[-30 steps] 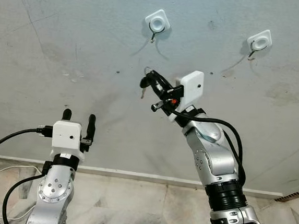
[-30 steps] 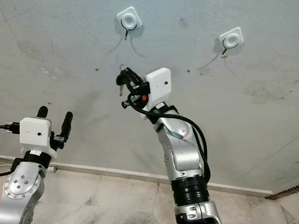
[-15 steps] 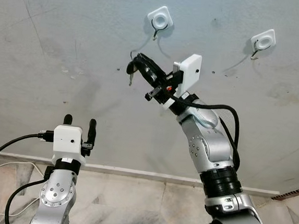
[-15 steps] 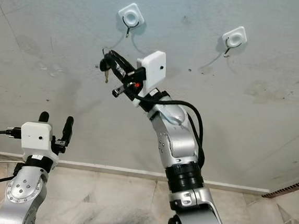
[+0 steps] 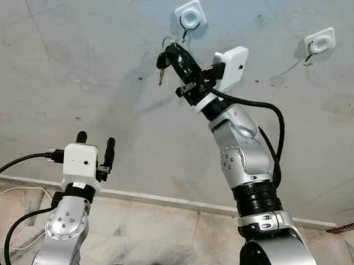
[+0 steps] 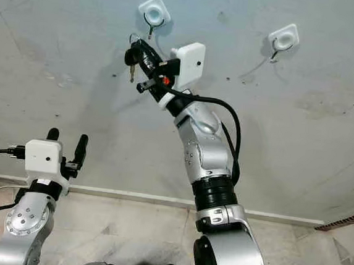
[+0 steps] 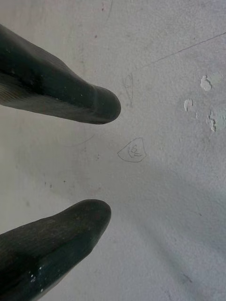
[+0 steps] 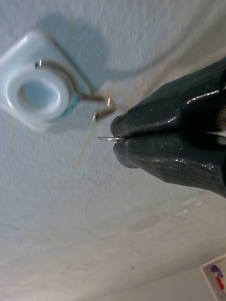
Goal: Hang keys on a hook
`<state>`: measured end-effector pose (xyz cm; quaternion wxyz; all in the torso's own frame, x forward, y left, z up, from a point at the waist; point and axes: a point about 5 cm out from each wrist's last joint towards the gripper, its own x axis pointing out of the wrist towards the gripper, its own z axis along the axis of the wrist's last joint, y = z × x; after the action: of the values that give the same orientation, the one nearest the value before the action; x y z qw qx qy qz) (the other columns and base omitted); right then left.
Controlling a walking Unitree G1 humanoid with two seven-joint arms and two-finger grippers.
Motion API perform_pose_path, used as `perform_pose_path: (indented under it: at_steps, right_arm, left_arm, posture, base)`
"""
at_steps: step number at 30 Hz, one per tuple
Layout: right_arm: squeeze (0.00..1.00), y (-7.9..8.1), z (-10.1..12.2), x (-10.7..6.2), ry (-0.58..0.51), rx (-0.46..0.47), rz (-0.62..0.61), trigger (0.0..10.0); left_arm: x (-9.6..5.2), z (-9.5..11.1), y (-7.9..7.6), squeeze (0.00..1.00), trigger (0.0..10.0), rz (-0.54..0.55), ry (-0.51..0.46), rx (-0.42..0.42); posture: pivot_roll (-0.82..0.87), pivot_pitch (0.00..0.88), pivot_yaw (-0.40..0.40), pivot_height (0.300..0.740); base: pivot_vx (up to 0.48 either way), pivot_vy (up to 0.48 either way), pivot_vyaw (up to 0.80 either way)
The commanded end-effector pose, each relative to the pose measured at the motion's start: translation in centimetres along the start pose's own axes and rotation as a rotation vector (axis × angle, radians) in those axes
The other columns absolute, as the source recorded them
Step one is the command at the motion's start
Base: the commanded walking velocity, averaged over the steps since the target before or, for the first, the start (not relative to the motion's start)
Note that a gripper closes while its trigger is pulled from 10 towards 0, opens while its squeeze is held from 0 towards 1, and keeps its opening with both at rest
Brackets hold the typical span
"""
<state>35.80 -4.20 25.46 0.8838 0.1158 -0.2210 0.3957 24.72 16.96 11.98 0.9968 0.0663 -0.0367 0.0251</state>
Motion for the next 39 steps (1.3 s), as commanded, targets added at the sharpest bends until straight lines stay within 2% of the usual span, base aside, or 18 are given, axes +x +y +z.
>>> perform_pose_path:
  at_steps: [1,27,39]
  right_arm:
    - [0.00,-0.1,0.6,0.3,-0.032,-0.004,0.001,10.0]
    - [0.00,-0.7,2.9,0.0,-0.129,0.008,-0.002,10.0]
    - [0.00,-0.7,3.8,-1.2,-0.115,-0.014,0.022,10.0]
  left_arm:
    - [-0.3,0.0,0.0,0.00,10.0,-0.009,0.010,0.004]
    - [-0.2,-0.1,-0.5,0.00,10.0,-0.034,0.018,-0.006]
    - [0.3,-0.2,-0.9,0.00,10.0,-0.032,0.012,-0.023]
  posture:
    - [0.22,0.193,-0.017,0.740]
    - [0.21,0.186,-0.014,0.740]
    - [0.19,0.169,-0.029,0.740]
  base:
    - [0.000,0.000,0.00]
    - [0.000,0.000,0.00]
    - [0.000,0.000,0.00]
